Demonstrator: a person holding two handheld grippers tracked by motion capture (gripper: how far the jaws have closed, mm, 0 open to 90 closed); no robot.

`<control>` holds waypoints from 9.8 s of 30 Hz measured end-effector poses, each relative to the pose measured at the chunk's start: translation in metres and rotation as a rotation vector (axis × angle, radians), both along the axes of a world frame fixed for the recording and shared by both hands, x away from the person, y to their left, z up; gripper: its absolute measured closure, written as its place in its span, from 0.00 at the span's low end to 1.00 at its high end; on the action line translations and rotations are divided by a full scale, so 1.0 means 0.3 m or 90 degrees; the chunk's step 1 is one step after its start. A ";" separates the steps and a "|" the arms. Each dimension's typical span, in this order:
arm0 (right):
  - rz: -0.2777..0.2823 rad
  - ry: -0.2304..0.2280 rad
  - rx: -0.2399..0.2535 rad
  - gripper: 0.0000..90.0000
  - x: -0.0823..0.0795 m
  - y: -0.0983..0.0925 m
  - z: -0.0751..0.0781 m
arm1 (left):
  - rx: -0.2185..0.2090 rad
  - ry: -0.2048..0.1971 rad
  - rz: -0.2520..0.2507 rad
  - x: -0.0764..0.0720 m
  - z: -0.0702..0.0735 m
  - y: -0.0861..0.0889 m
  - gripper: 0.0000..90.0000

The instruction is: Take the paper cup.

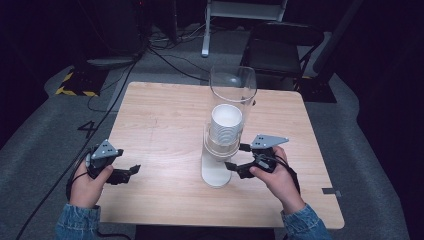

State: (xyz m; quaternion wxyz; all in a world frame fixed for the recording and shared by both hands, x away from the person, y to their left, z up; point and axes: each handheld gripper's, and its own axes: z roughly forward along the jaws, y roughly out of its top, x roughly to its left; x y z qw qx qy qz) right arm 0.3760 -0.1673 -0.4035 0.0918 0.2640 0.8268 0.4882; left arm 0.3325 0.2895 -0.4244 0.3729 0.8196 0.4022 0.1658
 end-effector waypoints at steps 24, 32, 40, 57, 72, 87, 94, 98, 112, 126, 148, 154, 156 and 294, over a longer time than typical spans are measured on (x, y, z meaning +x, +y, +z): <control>-0.027 -0.076 0.070 0.32 0.025 0.102 -0.053 | 0.002 0.008 -0.005 0.004 -0.014 -0.007 0.17; -0.028 -0.087 0.060 0.34 0.019 0.103 -0.056 | 0.007 0.010 -0.009 0.006 -0.019 -0.007 0.17; -0.030 -0.084 0.068 0.34 0.014 0.101 -0.063 | 0.006 0.010 -0.011 0.007 -0.022 -0.007 0.17; -0.043 -0.076 0.070 0.34 -0.001 0.102 -0.068 | 0.003 0.013 -0.008 0.006 -0.024 -0.007 0.17; -0.051 -0.065 0.072 0.35 -0.009 0.102 -0.068 | 0.002 0.015 -0.009 0.006 -0.025 -0.009 0.17; -0.055 -0.056 0.073 0.35 -0.016 0.102 -0.069 | 0.009 0.012 -0.012 0.007 -0.026 -0.011 0.17; -0.061 -0.053 0.070 0.35 -0.022 0.104 -0.068 | 0.009 0.011 -0.011 0.006 -0.025 -0.011 0.17; -0.066 -0.049 0.069 0.35 -0.025 0.106 -0.067 | 0.010 0.012 -0.012 0.006 -0.025 -0.010 0.17; -0.076 -0.041 0.070 0.35 -0.031 0.107 -0.068 | 0.008 0.016 -0.011 0.007 -0.029 -0.012 0.17; -0.087 -0.032 0.068 0.35 -0.037 0.108 -0.071 | 0.006 0.019 -0.013 0.008 -0.032 -0.013 0.17; -0.071 -0.046 0.063 0.36 -0.024 0.101 -0.089 | 0.005 0.017 -0.012 0.007 -0.034 -0.016 0.17; -0.063 -0.062 0.069 0.36 -0.017 0.098 -0.099 | 0.006 0.016 -0.013 0.009 -0.036 -0.016 0.17; -0.060 -0.065 0.069 0.36 -0.015 0.097 -0.100 | 0.006 0.017 -0.013 0.009 -0.037 -0.016 0.17; -0.355 0.021 -0.094 0.33 0.267 -0.355 -0.302 | 0.021 0.047 0.037 -0.019 -0.101 0.006 0.19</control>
